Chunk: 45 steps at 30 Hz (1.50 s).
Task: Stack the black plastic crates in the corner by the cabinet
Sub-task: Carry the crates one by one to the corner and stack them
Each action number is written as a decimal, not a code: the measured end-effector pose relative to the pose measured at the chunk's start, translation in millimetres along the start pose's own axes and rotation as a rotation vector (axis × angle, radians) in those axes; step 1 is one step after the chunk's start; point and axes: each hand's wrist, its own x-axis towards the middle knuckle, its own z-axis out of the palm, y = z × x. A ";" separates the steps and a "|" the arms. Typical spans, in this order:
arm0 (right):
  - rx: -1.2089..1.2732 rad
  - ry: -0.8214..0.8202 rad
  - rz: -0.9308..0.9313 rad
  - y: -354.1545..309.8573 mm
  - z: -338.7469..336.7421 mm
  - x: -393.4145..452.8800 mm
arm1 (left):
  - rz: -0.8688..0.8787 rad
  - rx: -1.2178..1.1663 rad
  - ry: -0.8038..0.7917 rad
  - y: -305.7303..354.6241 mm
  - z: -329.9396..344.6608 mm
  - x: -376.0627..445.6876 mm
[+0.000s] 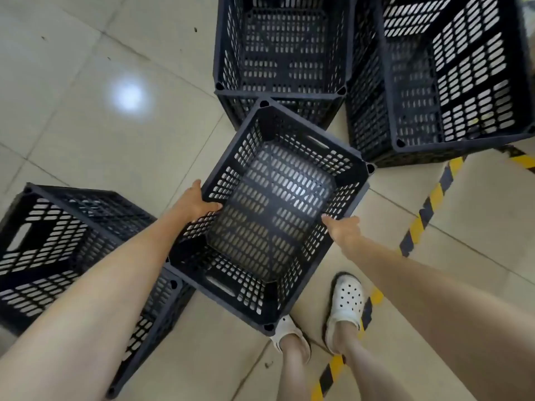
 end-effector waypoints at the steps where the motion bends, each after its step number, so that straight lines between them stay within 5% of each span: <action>1: 0.048 0.028 0.006 -0.4 2.4 2.0 | -0.001 -0.034 -0.008 -0.5 1.5 2.9; 9: 0.222 -0.152 0.159 13.9 -5.3 18.7 | -0.061 -0.323 0.054 -2.0 7.9 3.2; 16: 0.273 -0.111 0.125 24.7 -39.8 -6.3 | 0.012 -0.228 0.051 16.2 8.7 -46.8; 35: -0.216 -0.137 -0.221 -48.9 -165.2 -228.9 | -0.015 0.088 0.292 23.6 -85.4 -285.5; 45: -0.406 -0.216 -0.407 -33.9 -191.9 -266.3 | -0.228 -0.148 0.349 -5.1 -37.5 -418.2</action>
